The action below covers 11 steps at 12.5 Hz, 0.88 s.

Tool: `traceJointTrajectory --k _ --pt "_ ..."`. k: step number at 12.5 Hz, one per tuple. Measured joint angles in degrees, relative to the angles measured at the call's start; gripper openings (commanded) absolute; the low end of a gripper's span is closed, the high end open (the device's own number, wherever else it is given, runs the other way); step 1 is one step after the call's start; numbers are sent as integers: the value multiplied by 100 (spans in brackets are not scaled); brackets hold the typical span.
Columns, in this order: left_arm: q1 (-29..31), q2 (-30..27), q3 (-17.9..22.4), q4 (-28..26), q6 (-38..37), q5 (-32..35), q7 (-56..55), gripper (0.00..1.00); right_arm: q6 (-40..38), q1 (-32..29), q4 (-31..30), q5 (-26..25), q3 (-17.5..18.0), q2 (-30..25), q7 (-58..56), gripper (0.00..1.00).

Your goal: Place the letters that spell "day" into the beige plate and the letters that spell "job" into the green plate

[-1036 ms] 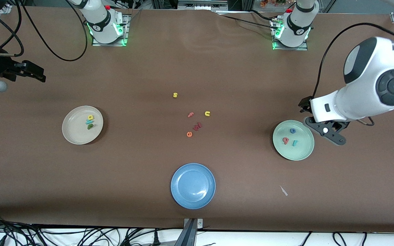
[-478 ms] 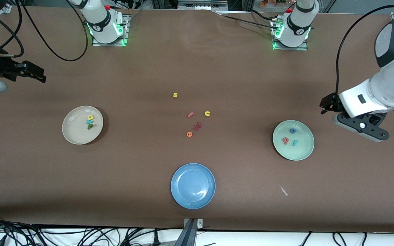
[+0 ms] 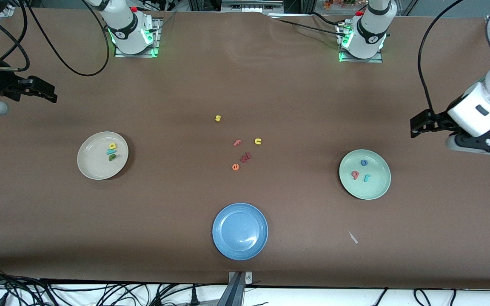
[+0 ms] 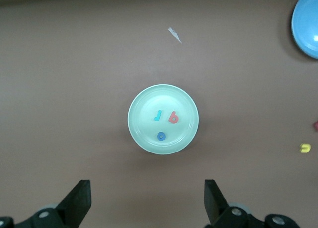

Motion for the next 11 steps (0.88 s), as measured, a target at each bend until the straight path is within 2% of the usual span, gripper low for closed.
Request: traceJointTrajectory --k 2,5,11 --pt "-3 -311 129 -548 422 -33 -27 100 0 0 0 0 0 1 0 100" --pt "-47 -757 150 -1103 551 -33 -81 100 0 0 0 0 0 3 1 100" --pt "-192 -971 201 -1332 537 -32 -96 100 -1 0 0 0 0 3 1 100"
